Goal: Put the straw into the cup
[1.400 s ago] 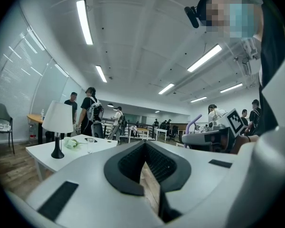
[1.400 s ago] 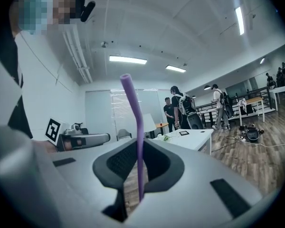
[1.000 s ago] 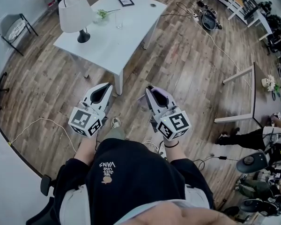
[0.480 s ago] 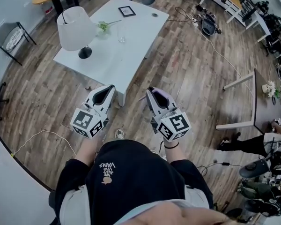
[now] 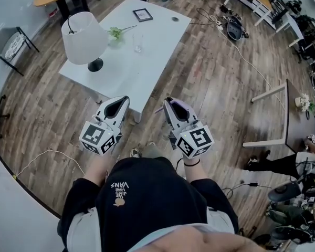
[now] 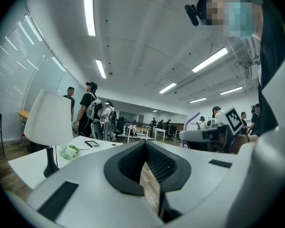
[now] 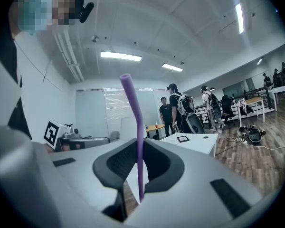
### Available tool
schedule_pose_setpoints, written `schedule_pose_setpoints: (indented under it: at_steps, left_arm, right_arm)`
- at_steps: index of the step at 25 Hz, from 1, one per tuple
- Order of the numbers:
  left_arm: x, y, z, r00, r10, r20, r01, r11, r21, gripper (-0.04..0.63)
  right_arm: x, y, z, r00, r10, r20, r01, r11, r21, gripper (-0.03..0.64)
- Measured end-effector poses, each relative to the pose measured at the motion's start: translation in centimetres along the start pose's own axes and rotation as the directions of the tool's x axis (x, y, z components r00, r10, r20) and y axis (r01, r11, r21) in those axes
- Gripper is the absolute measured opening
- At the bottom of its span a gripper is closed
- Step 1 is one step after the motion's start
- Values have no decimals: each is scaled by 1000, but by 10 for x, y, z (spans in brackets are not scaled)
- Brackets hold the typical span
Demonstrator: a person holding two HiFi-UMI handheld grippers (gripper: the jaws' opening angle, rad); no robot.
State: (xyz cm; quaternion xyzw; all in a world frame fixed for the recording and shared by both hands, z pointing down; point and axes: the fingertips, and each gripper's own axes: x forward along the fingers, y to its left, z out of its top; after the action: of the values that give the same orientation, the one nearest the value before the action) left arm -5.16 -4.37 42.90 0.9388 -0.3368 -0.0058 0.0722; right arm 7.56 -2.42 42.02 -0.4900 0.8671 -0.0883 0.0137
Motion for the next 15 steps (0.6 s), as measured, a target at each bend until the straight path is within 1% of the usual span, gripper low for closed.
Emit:
schedule_pose_setpoints:
  at_steps: [7,15]
  left_arm:
    - [23,22,6,999,36,1,-36,999,-8,11]
    - [57,40,14,998,67,0,-67,998,10,11]
  right_arm:
    - [31,-21,9,999,36,-12,-36,999,-1,43]
    - [63,-52,22,997,82,-7,-82,997,-11,43]
